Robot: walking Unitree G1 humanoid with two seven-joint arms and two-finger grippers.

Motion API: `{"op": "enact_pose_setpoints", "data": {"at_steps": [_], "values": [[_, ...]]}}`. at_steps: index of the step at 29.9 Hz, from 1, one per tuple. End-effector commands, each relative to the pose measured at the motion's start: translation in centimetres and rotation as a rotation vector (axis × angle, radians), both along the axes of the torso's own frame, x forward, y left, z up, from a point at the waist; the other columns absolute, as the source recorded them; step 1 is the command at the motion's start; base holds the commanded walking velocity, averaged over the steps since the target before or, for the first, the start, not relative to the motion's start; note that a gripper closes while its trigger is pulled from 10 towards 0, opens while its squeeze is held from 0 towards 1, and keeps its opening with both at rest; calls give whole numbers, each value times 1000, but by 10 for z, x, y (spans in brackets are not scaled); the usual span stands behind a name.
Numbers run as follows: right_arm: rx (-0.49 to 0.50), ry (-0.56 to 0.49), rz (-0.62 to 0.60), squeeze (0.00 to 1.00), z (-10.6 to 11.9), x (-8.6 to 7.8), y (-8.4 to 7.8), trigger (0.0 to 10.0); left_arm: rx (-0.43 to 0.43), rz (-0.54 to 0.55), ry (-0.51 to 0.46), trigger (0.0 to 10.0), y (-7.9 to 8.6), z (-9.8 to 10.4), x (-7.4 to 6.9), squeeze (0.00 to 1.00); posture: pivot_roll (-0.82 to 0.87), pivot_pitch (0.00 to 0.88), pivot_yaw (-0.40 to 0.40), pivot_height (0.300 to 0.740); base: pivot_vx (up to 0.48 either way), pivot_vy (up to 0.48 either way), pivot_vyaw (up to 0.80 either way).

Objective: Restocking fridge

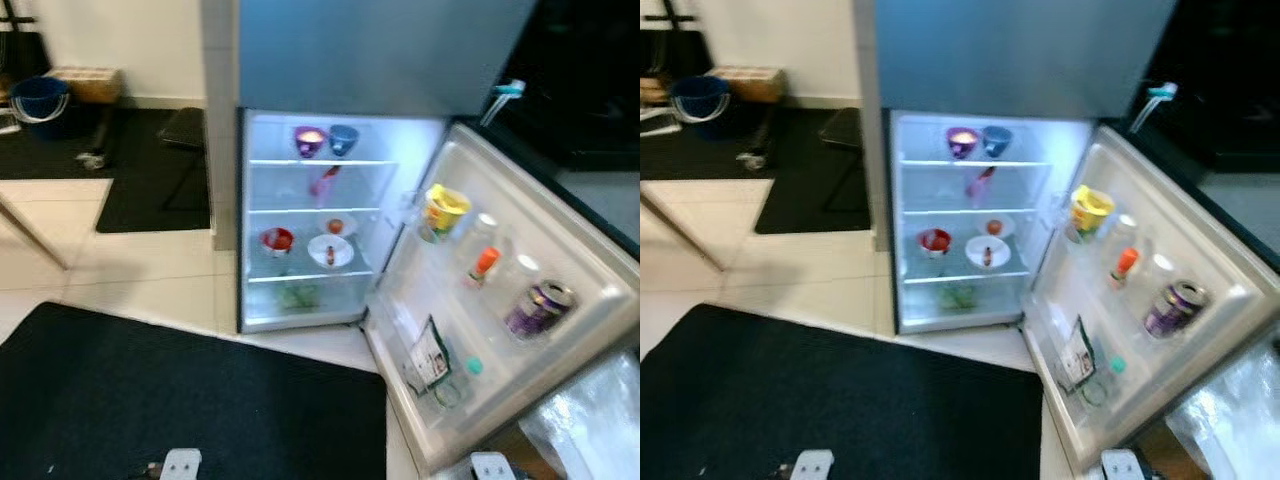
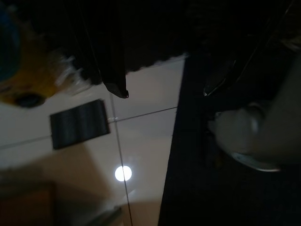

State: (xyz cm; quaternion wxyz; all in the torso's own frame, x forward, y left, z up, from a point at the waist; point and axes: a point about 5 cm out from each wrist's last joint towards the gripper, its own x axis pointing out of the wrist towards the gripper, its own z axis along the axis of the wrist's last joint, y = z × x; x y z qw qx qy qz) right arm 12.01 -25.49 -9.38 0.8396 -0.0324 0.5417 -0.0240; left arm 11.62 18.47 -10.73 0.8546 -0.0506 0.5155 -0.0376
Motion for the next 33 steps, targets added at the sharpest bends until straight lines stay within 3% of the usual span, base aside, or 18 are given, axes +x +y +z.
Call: {"op": "enact_pose_setpoints", "data": {"at_steps": [1,9,16,24,33], "values": [[-8,-8,-15,0,2,2,-4,10000,-12,-18,35,10000,-5,-3,-8,0,20,0,-62,740,0,0,-781],[-7,-17,-13,0,2,4,-3,10000,-9,-24,34,10000,-5,-3,-7,0,19,0,-58,740,0,0,-785],[9,-41,-4,0,3,8,1,10000,-7,-24,27,10000,-4,-2,-4,0,18,0,-55,740,0,0,0],[9,-45,4,0,3,10,3,10000,2,-22,25,10000,-3,-1,-1,0,22,0,-57,740,0,-460,0],[3,-56,1,0,4,13,2,10000,-12,21,9,10000,-3,0,2,0,22,0,-59,740,0,0,0]]}}
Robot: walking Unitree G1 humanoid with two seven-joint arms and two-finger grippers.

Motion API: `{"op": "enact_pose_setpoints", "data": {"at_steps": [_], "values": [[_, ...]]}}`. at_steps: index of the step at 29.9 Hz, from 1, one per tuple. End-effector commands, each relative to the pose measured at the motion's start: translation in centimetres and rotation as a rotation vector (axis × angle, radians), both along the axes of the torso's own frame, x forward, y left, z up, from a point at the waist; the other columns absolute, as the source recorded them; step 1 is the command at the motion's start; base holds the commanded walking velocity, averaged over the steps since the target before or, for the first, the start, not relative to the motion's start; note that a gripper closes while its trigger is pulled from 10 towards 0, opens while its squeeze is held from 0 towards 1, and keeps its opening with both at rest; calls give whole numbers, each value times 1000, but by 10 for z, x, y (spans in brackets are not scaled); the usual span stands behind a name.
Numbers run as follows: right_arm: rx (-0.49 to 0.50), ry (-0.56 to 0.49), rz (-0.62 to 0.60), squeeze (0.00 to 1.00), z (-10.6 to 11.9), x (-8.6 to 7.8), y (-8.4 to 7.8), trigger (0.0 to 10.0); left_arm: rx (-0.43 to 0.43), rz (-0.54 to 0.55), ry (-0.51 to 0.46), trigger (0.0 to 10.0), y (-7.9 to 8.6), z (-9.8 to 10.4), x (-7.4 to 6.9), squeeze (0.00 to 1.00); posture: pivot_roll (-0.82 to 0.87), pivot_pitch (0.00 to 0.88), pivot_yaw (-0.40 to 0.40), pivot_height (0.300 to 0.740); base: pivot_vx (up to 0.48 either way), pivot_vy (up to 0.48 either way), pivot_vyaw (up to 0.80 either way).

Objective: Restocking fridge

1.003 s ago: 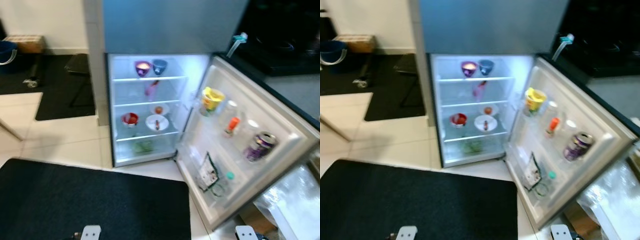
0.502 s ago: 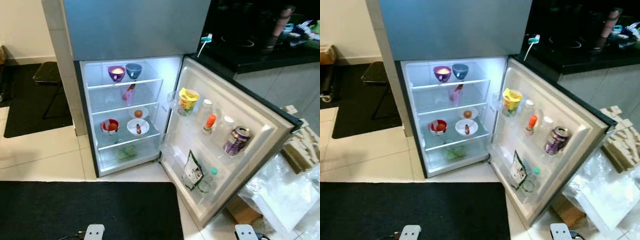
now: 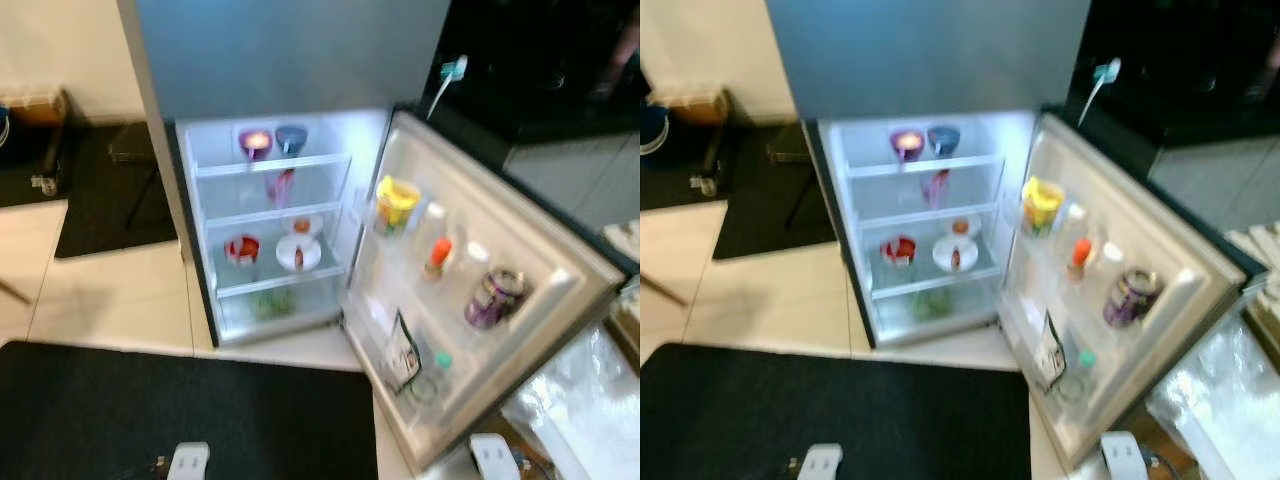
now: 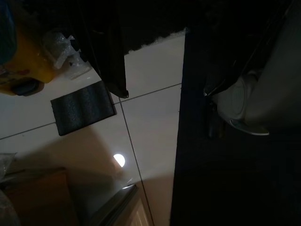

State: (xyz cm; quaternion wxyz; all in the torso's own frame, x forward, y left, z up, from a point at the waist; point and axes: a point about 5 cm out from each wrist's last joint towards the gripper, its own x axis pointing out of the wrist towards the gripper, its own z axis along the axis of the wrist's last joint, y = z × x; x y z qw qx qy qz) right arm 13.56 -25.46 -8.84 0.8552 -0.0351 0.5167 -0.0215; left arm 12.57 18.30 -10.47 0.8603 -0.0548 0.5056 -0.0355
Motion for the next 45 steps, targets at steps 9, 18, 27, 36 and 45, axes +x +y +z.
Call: {"op": "enact_pose_setpoints", "data": {"at_steps": [9,18,27,36,45], "values": [[4,-2,-11,0,0,-1,0,10000,-16,-12,32,10000,-4,-3,-7,0,15,0,-57,740,0,-243,0],[-8,-1,-15,0,0,-1,-2,10000,-8,14,20,10000,-4,-2,-5,0,12,0,-58,740,0,-107,0],[-23,-4,-28,0,1,-2,-5,10000,-15,12,19,10000,-5,-2,-5,0,13,0,-56,740,0,0,0],[-182,-94,-263,0,22,-2,-60,10000,-20,15,14,10000,-5,-2,-4,0,11,0,-54,740,0,0,0],[-379,-211,-490,0,60,1,-120,10000,-26,11,17,10000,-5,-2,-5,0,6,0,-50,740,0,0,0]]}}
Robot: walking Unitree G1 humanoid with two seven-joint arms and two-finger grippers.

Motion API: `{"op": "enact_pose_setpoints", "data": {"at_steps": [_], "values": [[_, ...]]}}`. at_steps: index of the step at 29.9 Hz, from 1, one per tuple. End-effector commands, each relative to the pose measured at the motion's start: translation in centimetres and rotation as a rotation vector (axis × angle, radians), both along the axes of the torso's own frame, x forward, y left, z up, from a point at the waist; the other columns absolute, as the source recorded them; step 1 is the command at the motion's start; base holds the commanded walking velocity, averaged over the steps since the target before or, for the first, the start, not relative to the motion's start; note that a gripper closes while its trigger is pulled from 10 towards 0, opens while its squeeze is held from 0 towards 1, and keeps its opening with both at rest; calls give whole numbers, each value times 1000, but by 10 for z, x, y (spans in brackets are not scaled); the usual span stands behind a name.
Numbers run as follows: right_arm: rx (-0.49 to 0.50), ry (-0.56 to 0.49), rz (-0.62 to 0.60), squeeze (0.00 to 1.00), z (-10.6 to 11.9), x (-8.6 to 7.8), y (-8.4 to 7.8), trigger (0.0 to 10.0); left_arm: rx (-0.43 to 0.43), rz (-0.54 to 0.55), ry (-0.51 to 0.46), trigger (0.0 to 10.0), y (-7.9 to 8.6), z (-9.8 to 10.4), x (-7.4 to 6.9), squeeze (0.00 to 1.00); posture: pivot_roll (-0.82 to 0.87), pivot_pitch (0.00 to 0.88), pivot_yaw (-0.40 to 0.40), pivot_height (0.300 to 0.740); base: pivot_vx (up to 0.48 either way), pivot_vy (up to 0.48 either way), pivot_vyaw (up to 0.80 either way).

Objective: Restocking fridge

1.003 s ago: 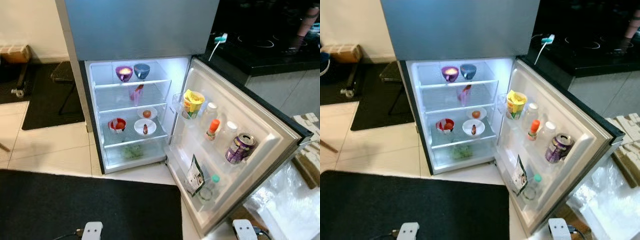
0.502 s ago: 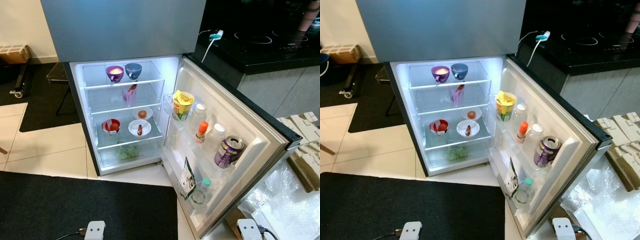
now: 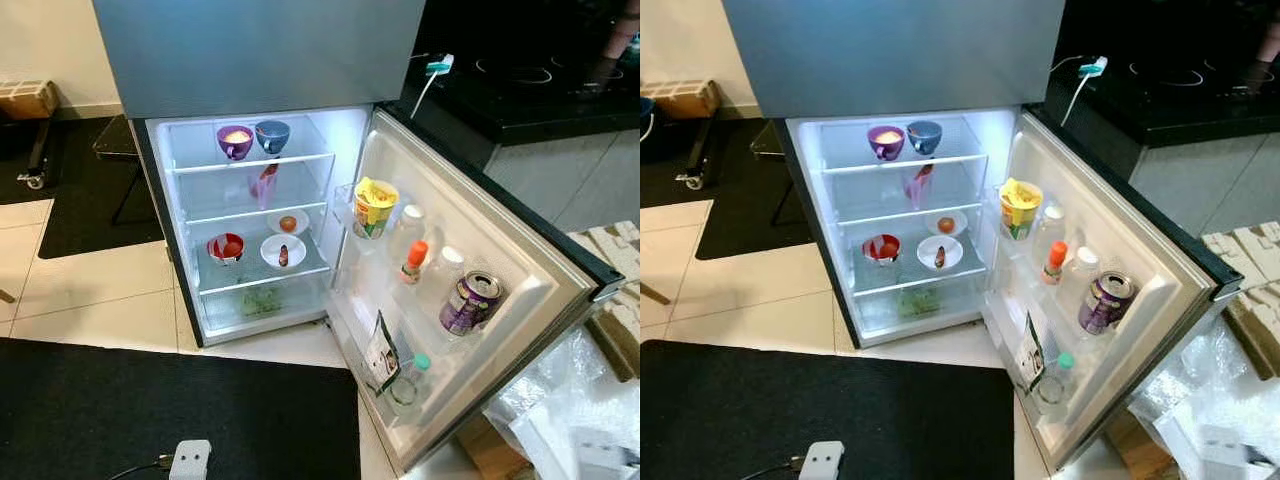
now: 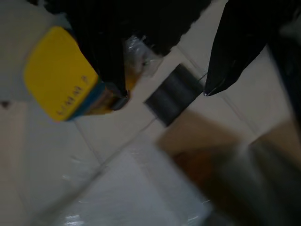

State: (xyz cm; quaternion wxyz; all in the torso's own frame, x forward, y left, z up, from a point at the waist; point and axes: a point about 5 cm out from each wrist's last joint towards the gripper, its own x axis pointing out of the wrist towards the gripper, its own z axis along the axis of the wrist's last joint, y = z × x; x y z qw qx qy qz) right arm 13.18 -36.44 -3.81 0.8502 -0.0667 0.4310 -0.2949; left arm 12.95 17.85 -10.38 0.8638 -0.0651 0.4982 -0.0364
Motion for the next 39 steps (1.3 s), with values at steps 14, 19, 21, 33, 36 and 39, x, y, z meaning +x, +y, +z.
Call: {"op": "enact_pose_setpoints", "data": {"at_steps": [14,19,21,33,36,39], "values": [[85,-540,11,0,70,92,-13,10000,-5,0,22,10000,2,-2,-5,0,6,0,-40,740,0,0,0],[122,-601,39,0,77,103,-9,10000,-5,3,21,10000,3,-1,-5,0,6,0,-40,740,0,0,0],[133,-620,52,0,80,106,-8,10000,-5,2,21,10000,3,-1,-5,0,9,0,-40,740,0,0,0],[361,-754,364,0,90,136,27,10000,-10,-7,20,10000,3,-1,-6,0,3,0,-37,740,0,0,0],[412,-732,447,0,86,139,40,10000,-10,-10,20,10000,3,-1,-5,0,6,0,-39,740,0,0,0],[450,-722,498,0,83,141,48,10000,-10,-10,20,10000,3,-1,-6,0,11,0,-41,740,0,0,0]]}}
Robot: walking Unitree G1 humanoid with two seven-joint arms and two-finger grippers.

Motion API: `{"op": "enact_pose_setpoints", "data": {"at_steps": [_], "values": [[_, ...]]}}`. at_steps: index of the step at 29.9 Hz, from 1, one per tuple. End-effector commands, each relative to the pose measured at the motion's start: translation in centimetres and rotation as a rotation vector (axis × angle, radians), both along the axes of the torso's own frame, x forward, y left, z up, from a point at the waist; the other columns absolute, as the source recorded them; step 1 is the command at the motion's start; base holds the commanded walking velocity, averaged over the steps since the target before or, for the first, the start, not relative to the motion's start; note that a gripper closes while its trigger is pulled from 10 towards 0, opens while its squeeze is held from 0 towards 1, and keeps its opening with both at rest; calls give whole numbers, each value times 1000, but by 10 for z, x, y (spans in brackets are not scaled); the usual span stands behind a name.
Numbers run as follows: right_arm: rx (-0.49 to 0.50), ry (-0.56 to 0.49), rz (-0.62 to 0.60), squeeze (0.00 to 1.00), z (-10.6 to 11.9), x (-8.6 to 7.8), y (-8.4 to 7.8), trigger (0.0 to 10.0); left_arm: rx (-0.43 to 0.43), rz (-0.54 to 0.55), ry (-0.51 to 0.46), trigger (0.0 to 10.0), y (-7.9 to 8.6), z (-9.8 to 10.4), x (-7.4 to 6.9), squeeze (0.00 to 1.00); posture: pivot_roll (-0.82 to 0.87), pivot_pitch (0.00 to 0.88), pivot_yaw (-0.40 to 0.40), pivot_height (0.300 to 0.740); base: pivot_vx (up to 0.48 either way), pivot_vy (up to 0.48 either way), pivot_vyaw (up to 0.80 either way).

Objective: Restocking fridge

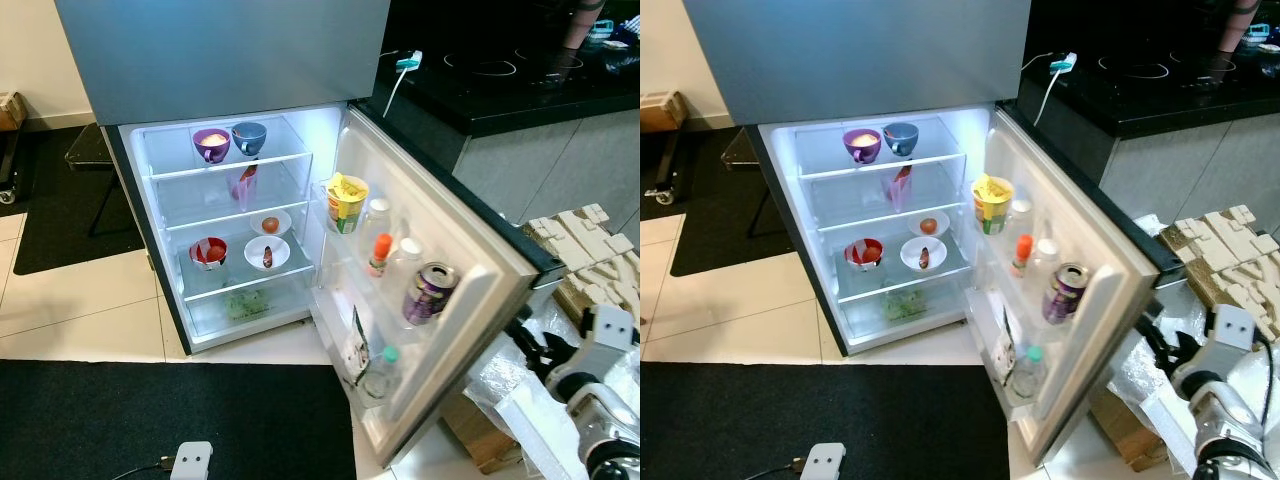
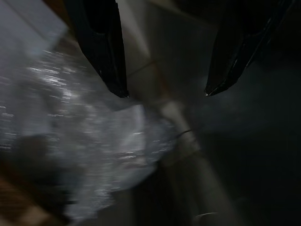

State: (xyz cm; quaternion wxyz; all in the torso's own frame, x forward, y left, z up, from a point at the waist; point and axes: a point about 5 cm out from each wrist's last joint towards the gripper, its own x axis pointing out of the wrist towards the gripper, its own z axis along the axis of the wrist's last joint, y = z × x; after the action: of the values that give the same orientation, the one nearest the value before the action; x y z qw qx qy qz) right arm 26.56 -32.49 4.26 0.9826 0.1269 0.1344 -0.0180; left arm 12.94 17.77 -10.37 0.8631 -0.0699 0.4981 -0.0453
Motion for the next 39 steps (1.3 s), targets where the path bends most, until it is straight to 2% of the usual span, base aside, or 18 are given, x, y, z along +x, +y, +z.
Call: {"op": "enact_pose_setpoints", "data": {"at_steps": [1,3,5,6,8,11,14,15,16,17,18,23,24,25,27,30,33,39], "values": [[15,-9,108,0,1,8,15,10000,8,1,20,10000,4,-2,-5,0,11,0,-41,740,0,0,0],[15,-9,108,0,1,8,15,10000,8,1,20,10000,4,-2,-5,0,11,0,-41,740,0,0,0],[61,-11,311,0,-5,11,41,10000,7,3,21,10000,5,-2,-6,0,16,0,-40,740,0,0,0],[61,-11,311,0,-5,11,41,10000,7,3,21,10000,5,-2,-6,0,16,0,-40,740,0,0,0],[101,-26,483,0,-7,14,66,10000,8,5,23,10000,5,-2,-7,0,17,0,-38,740,0,0,0],[120,-41,562,0,-6,16,79,10000,8,5,24,10000,6,-2,-7,0,17,0,-38,740,0,0,0],[203,-98,840,0,-3,17,127,10000,10,6,26,10000,7,-2,-9,0,21,0,-39,740,0,0,0],[203,-98,840,0,-3,17,127,10000,10,6,26,10000,7,-2,-9,0,21,0,-39,740,0,0,0],[228,-113,912,0,-2,16,140,10000,9,7,25,10000,7,-2,-9,0,22,0,-39,740,0,0,0],[228,-113,912,0,-2,16,140,10000,9,7,25,10000,7,-2,-9,0,22,0,-39,740,0,0,0],[241,-125,969,0,-1,13,151,10000,8,8,24,10000,6,-2,-9,0,25,0,-42,740,0,0,0],[209,-123,918,0,-4,18,159,10000,5,11,25,10000,5,-2,-9,0,28,0,-45,740,0,0,0],[156,-91,845,0,-9,20,153,10000,3,12,25,10000,5,-3,-10,0,33,0,-48,740,0,0,0],[156,-91,845,0,-9,20,153,10000,3,12,25,10000,5,-3,-10,0,33,0,-48,740,0,0,0],[33,-14,665,0,-20,23,137,10000,2,15,27,10000,4,-3,-11,0,36,0,-49,740,0,0,0],[-111,85,498,0,-31,18,118,10000,2,17,28,10000,4,-3,-12,0,40,0,-51,740,0,0,0],[-192,158,444,0,-40,11,111,10000,2,19,28,10000,4,-3,-12,0,42,0,-51,740,0,0,0],[-263,296,381,0,-62,-7,106,10000,3,24,25,10000,4,-3,-11,0,51,0,-55,740,0,0,0]]}}
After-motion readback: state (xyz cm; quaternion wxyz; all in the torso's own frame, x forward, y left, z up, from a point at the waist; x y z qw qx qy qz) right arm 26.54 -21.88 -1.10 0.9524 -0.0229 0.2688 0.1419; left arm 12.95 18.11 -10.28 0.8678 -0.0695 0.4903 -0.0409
